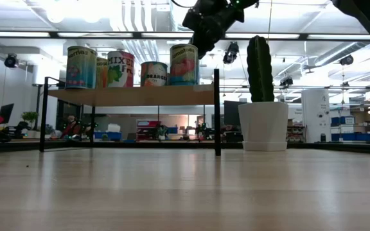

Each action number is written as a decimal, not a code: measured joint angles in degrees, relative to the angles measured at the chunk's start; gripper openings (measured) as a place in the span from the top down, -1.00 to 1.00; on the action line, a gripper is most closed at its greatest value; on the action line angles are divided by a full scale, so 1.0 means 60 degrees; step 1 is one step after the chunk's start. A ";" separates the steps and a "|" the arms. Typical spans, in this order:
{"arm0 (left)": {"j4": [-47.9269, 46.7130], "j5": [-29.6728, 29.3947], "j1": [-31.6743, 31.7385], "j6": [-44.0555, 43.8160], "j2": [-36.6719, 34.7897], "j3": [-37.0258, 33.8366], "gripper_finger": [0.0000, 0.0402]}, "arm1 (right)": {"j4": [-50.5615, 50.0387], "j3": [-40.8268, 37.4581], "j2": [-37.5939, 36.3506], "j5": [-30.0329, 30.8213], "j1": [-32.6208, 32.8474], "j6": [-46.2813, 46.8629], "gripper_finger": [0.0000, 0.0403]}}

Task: Pick and place cans onto a shelf
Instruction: Put canned peaches on the shelf, then return to Home Position

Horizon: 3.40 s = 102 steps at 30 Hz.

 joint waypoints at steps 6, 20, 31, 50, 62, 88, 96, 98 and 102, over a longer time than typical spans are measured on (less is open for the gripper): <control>0.0003 0.0002 0.0000 -0.0072 0.0000 0.0004 -0.69 | -0.0203 0.0026 -0.0011 0.0029 0.0009 0.0051 0.96; 0.0004 -0.0001 0.0000 -0.0144 0.0000 0.0004 -0.69 | -0.0304 0.0263 -0.0004 0.0113 0.0086 0.0014 0.96; 0.0002 0.0002 0.0000 -0.0143 0.0000 0.0004 -0.69 | -0.0565 0.0411 -0.0648 0.0109 0.0266 0.0093 0.96; 0.0002 0.0006 -0.0002 -0.0141 0.0000 0.0001 -0.69 | -0.1999 -0.0555 -0.0980 0.1400 0.0230 0.0757 0.96; 0.0004 0.0006 -0.0004 -0.0141 0.0000 0.0002 -0.69 | -0.0997 -0.1010 -0.0980 0.1384 0.0204 0.0589 0.96; -0.1770 0.0552 -0.0077 -0.1198 -0.0598 0.0000 -0.63 | 0.0641 -0.3718 -0.3636 0.1359 0.0914 0.1317 0.96; -0.2102 0.4250 -0.0178 0.0078 -0.1147 -0.0468 -0.26 | 0.3566 -0.7115 -0.6084 0.1362 0.1933 0.1866 0.96; -0.2083 0.4421 -0.0216 0.0099 -0.1354 -0.0652 -0.12 | 0.4196 -0.7906 -0.6710 0.1366 0.2188 0.1992 0.96; -0.2095 0.4426 -0.0222 0.0079 -0.1850 -0.1186 0.21 | 0.5471 -0.9480 -0.7884 0.1366 0.2634 0.2187 0.96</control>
